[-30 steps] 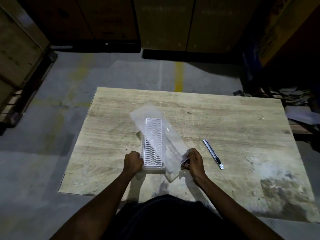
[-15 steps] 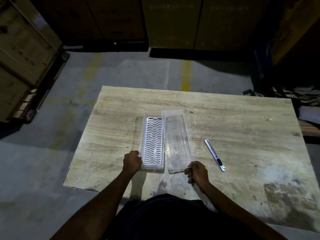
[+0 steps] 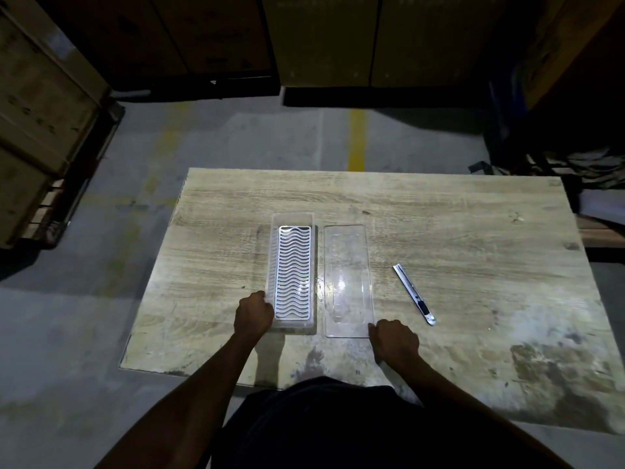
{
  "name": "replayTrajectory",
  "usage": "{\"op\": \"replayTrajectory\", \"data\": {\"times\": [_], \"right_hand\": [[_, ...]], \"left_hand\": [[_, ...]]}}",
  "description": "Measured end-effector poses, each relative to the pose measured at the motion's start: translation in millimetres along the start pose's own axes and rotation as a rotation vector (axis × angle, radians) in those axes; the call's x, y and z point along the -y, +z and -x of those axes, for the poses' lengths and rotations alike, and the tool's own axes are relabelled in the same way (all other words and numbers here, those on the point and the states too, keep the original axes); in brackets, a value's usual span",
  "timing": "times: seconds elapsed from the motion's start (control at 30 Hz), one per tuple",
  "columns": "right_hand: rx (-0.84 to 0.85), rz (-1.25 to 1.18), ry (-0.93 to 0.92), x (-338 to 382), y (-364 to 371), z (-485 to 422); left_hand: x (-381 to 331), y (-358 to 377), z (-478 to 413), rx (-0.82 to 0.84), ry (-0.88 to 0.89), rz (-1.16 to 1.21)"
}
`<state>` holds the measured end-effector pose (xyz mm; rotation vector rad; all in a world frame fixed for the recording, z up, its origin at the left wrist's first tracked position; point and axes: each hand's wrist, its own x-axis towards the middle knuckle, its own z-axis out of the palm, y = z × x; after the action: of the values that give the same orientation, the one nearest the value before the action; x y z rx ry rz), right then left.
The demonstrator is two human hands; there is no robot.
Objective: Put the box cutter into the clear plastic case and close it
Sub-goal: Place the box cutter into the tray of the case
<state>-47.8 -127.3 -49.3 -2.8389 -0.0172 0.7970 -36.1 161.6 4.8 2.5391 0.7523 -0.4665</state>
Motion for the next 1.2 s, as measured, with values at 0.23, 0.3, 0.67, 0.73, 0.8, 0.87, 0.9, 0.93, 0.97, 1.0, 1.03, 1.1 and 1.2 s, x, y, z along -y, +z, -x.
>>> {"op": "replayTrajectory", "data": {"times": [0.23,0.3,0.67,0.73,0.8,0.87,0.9,0.93,0.97,1.0,1.03,1.1,1.2], "right_hand": [[-0.249,-0.039,0.036,-2,-45,-41],[-0.298,-0.060,0.144,-5,-57,-53],[-0.269,-0.025,0.221,-24,-54,-85],[-0.274,-0.028,0.235,-24,-53,-86],[-0.278,-0.041,0.250,-23,-52,-87],[-0.278,-0.045,0.259,-23,-50,-88],[-0.285,-0.039,0.262,-22,-50,-88],[-0.288,-0.029,0.267,-21,-50,-89],[-0.284,-0.021,0.274,-20,-50,-89],[-0.281,-0.016,0.281,-19,-49,-90],[-0.284,-0.012,0.286,-18,-48,-90],[-0.312,-0.007,0.294,-16,-47,-91],[-0.340,0.014,0.324,-13,-45,-92]], "left_hand": [[-5,0,-9,-0.007,0.050,-0.031],[-8,1,-14,-0.019,0.088,-0.043],[-21,1,-28,0.002,0.035,-0.109],[-20,2,-27,0.005,0.027,-0.102],[-19,3,-27,0.007,0.016,-0.107],[-19,4,-25,0.016,0.009,-0.107],[-19,5,-24,0.018,0.011,-0.105],[-19,5,-24,0.017,0.015,-0.104],[-19,5,-23,0.014,0.016,-0.101],[-18,5,-23,0.012,0.012,-0.098],[-18,5,-23,0.013,0.011,-0.092],[-17,4,-23,0.023,0.014,-0.079],[-16,4,-23,0.032,0.000,-0.065]]}}
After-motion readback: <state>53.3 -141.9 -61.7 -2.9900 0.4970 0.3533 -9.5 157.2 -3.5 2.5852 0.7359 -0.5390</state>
